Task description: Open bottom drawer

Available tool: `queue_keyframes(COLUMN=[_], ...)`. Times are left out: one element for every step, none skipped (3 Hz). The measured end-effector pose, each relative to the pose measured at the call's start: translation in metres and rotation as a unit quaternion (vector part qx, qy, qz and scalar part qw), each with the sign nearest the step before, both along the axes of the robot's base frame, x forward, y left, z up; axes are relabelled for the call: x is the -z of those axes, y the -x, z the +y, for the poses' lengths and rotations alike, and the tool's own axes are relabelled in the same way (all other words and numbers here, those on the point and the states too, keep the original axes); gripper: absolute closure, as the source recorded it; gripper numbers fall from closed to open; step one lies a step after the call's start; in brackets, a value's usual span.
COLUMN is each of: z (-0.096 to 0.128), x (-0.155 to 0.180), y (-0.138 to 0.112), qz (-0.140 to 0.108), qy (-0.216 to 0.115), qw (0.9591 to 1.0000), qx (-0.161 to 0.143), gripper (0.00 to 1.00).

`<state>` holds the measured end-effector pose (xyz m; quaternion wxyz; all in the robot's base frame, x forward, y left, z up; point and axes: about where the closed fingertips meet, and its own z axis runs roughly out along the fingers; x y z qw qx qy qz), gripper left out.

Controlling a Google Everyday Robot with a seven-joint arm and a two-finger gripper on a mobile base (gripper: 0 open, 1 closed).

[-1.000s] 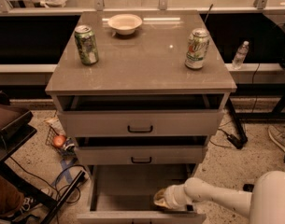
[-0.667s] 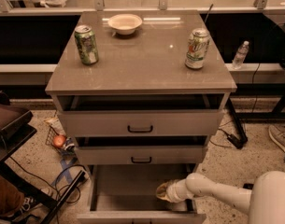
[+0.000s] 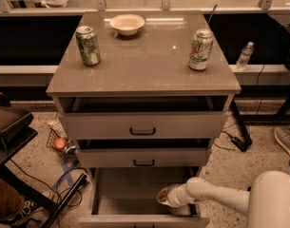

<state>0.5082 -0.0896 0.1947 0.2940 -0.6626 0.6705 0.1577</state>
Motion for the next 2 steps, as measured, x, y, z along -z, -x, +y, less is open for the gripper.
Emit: queue_keyframes(z=[-0.002,-0.035], x=[0.029,0.04], y=[0.007,0.022], qz=[0.017,0.018], qy=[0.011,0.055], qw=[0.9998,0.9982], qx=[-0.002,0.011], gripper=[1.0,1.0])
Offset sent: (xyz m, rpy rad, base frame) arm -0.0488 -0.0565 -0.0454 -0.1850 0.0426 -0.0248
